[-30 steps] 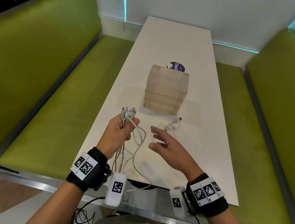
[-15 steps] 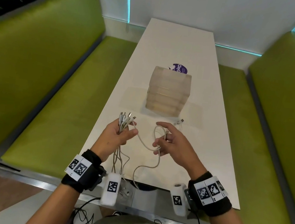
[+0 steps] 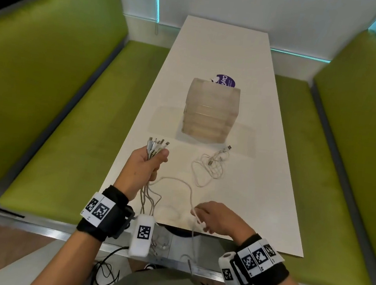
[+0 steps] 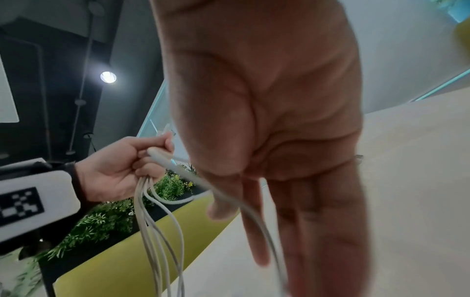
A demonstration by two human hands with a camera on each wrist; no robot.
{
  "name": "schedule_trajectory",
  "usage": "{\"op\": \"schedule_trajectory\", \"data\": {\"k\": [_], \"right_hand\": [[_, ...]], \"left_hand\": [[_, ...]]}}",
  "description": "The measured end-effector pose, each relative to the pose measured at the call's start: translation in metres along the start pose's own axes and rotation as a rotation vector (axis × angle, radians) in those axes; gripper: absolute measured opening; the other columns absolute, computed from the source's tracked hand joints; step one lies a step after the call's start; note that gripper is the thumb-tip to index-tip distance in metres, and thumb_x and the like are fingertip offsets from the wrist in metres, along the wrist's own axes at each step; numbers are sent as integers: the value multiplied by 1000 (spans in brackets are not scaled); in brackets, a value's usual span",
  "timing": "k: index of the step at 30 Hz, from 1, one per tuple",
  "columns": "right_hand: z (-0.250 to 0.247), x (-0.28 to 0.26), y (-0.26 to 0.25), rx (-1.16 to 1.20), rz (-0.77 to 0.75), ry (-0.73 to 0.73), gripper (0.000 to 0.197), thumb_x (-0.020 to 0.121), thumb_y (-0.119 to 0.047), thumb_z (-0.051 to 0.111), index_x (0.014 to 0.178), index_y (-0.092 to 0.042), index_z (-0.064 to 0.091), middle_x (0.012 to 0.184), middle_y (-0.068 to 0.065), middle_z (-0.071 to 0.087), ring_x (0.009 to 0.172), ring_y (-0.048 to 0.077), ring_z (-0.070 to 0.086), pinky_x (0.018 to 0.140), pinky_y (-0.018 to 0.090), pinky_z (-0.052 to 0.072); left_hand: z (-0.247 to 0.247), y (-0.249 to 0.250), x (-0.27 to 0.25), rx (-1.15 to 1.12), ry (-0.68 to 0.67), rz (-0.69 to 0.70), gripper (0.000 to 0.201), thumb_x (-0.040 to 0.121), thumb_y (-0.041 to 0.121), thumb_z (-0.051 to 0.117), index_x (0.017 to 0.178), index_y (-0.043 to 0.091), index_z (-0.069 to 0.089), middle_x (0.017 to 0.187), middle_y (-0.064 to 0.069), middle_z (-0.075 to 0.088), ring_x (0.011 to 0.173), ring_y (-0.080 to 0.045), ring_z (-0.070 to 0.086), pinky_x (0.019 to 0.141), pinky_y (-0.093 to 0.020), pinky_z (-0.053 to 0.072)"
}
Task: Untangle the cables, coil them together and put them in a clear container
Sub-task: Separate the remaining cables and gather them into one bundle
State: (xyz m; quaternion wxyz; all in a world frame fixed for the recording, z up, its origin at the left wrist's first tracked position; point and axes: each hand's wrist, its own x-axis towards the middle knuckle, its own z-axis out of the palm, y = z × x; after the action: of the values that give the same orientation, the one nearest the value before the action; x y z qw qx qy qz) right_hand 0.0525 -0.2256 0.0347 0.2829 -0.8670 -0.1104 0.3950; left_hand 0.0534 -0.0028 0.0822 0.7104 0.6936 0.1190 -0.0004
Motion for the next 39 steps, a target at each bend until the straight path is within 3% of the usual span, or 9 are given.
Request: {"op": "schedule_trajectory", "data": {"k": [4, 8, 12, 19, 24, 28, 33, 37, 39], "right_hand": [[-5, 10, 8, -168, -24, 217, 36, 101, -32, 36, 126, -16, 57, 131, 5, 58, 119, 23, 53, 98, 33, 39], [-10, 18, -3, 214, -204, 396, 35, 100, -32, 40, 131, -24, 52, 131, -3, 57, 120, 14, 54, 103, 31, 42], [-8, 27, -14, -21, -257, 109, 31, 99, -28, 45, 126, -21, 58, 126, -4, 61, 98, 2, 56, 88, 15, 39], [-46, 87, 19, 51, 85, 647, 15, 89, -19, 56, 99, -10, 62, 110, 14, 63, 95, 28, 60, 75, 29, 43], [-42, 102, 27, -22, 326, 479, 49, 84, -33, 66, 118, -2, 48, 119, 17, 57, 111, 33, 55, 84, 33, 43], [-41, 104, 22, -50, 272, 502, 33, 88, -10, 53, 118, 1, 45, 121, 22, 56, 110, 35, 55, 87, 35, 44], [-80, 80, 5, 6, 101, 605, 20, 89, -13, 50, 100, -6, 65, 109, 14, 66, 100, 31, 60, 79, 29, 44], [-112, 47, -14, 195, -49, 621, 13, 90, -19, 58, 89, -11, 68, 76, 3, 66, 63, 16, 60, 52, 22, 39], [-120, 30, -25, 218, -121, 600, 14, 89, -22, 60, 88, -11, 69, 69, -2, 62, 57, 10, 56, 51, 20, 37]], "left_hand": [[3, 4, -2, -64, -28, 2, 25, 95, 22, 55, 74, 9, 54, 49, 10, 28, 43, -9, 22, 43, -21, 25], [8, 6, -6, -89, -68, 7, 25, 95, 21, 55, 74, 8, 53, 50, 8, 26, 44, -9, 20, 43, -20, 24], [14, 7, -8, -87, -88, 17, 24, 94, 21, 55, 74, 8, 54, 50, 8, 26, 43, -9, 20, 43, -20, 24], [13, 5, -9, -96, -69, 16, 23, 95, 21, 55, 76, 7, 55, 50, 9, 27, 43, -8, 21, 43, -20, 25], [13, 5, -8, -98, -70, 10, 24, 95, 21, 54, 76, 7, 54, 51, 8, 26, 44, -9, 21, 43, -21, 24], [11, 4, -6, -83, -66, 9, 24, 95, 21, 55, 75, 8, 54, 51, 8, 26, 44, -9, 21, 44, -21, 24], [9, 5, -4, -82, -61, 11, 24, 96, 20, 53, 75, 7, 54, 50, 10, 27, 42, -8, 22, 43, -20, 25], [13, 4, -1, -78, -61, 14, 24, 95, 21, 54, 76, 7, 55, 51, 9, 28, 43, -9, 22, 43, -21, 24], [16, 3, 1, -68, -55, 10, 23, 94, 22, 56, 78, 6, 56, 50, 10, 29, 44, -9, 22, 44, -22, 24]]}}
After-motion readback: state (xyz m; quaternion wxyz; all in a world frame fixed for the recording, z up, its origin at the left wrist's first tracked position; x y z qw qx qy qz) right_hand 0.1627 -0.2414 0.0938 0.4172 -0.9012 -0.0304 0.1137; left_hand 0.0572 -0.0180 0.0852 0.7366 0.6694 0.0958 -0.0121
